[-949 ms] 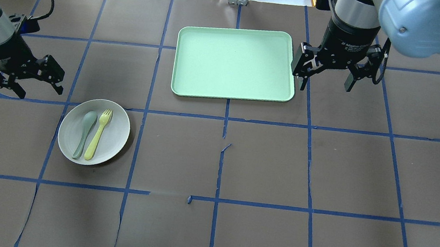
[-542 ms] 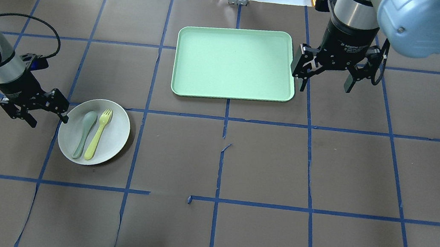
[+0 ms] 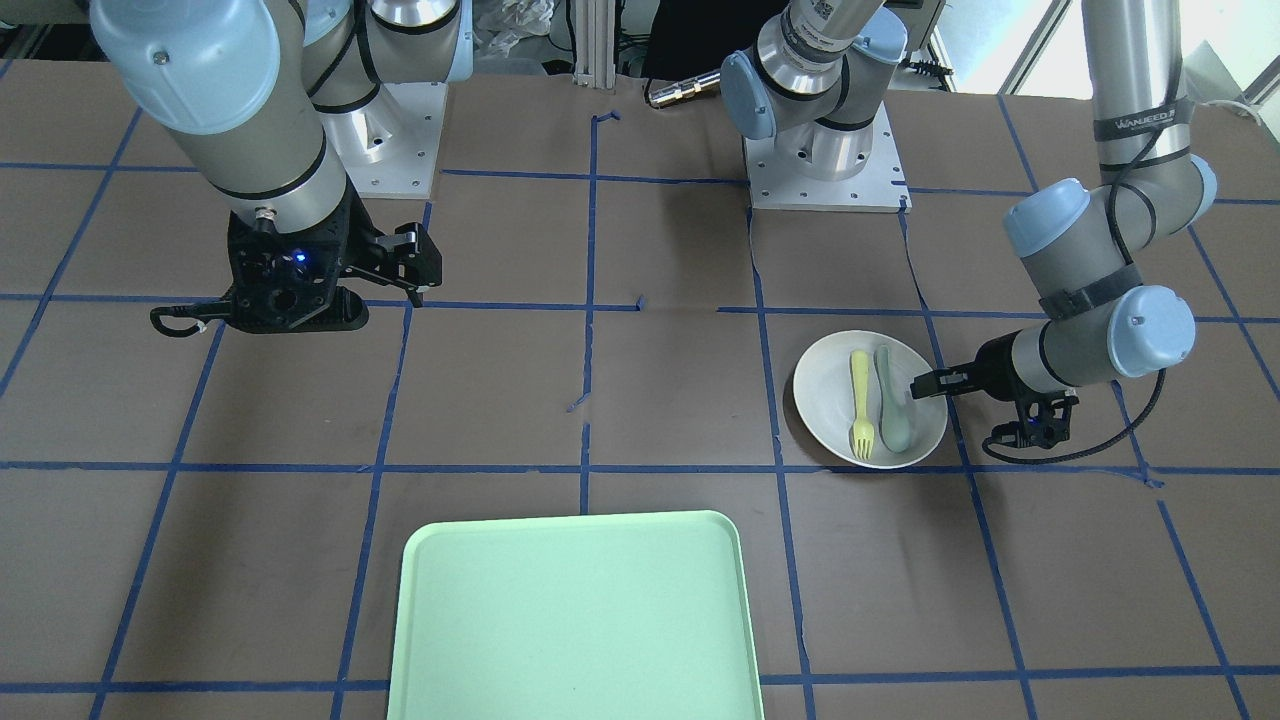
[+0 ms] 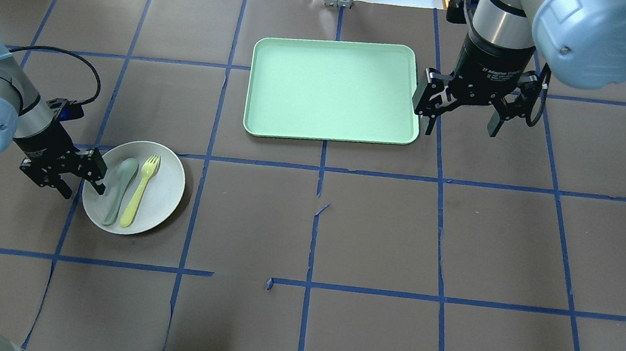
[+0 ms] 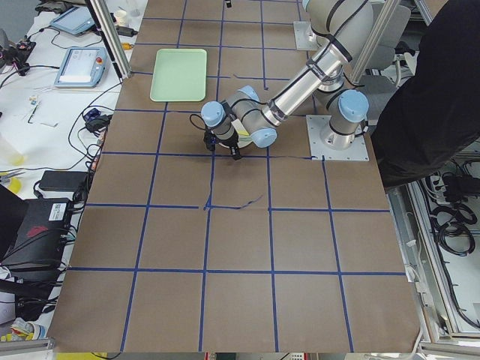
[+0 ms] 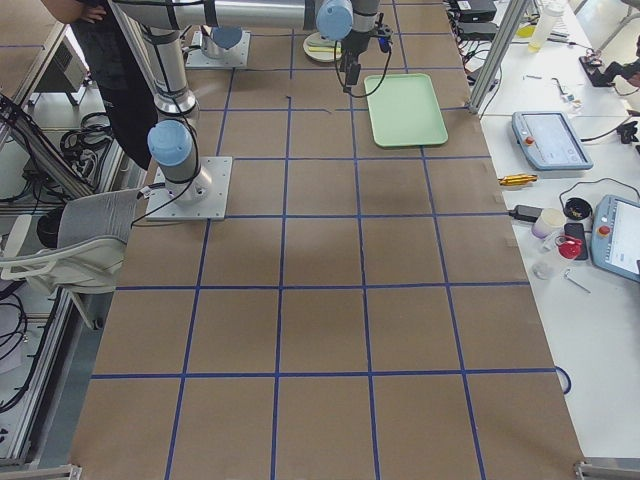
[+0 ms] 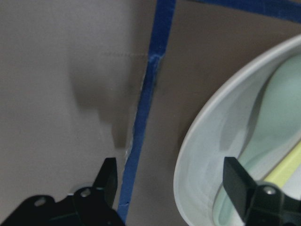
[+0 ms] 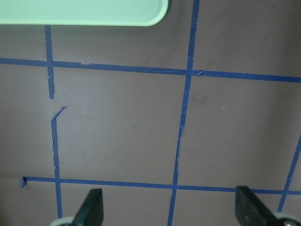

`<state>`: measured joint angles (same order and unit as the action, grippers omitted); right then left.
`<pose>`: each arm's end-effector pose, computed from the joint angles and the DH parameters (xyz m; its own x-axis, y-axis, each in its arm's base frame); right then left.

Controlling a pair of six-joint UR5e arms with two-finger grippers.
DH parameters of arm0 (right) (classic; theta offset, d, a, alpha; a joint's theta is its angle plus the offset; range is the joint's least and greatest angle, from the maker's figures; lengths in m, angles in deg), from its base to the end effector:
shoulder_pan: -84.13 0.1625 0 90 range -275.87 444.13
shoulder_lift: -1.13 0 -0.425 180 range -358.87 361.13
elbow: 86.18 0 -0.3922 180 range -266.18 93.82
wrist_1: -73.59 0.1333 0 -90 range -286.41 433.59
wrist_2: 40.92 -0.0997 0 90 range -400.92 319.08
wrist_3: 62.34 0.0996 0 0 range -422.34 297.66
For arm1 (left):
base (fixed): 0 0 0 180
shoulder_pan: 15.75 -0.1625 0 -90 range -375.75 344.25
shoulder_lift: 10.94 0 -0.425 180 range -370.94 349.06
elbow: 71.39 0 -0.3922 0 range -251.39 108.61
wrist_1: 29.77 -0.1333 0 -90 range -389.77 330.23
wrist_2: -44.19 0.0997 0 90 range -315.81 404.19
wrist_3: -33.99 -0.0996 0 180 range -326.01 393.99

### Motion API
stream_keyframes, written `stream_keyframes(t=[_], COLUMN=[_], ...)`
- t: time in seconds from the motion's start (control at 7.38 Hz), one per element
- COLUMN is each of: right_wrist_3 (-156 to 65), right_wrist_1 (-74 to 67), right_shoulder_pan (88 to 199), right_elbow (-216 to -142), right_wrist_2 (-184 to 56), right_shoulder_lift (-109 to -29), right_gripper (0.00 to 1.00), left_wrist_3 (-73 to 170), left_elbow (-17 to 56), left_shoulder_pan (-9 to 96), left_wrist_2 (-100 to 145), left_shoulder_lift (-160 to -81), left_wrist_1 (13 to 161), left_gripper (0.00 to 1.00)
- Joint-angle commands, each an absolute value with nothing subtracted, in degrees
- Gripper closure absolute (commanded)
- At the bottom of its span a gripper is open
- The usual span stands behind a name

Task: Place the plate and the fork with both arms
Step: 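Move the left gripper down to the white plate's rim and grasp it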

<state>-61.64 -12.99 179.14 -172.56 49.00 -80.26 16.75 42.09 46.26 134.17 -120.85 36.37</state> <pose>0.1799 -0.5247 0.4355 -0.9972 -0.0751 0.0004 -0.0742 0.9865 0.1463 0.1124 -0.4956 0.1655 -0.9744 -0.2017 0.0994 -0.1608 0.9340 0.3192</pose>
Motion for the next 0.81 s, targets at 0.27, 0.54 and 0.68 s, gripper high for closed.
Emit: stream_keyframes(t=[0.27,0.54,0.68], right_wrist_3=[-61.7,-61.7,-61.7], right_wrist_1=[-13.2,-13.2,-13.3], right_shoulder_pan=[179.1,179.1,179.1], right_elbow=[-172.7,-172.7,-172.7], right_wrist_2=[51.2,51.1,51.1], right_shoulder_lift=[-80.2,-80.2,-80.2], right_gripper=[0.0,0.0,0.0], left_wrist_3=[16.9,16.7,16.7], left_elbow=[40.1,35.0,31.3], left_shoulder_pan=[46.4,46.7,46.5], left_wrist_2=[133.5,130.6,127.5], left_shoulder_lift=[-119.8,-119.2,-118.9], left_wrist_1=[36.6,41.2,45.9], left_gripper=[1.0,1.0,1.0])
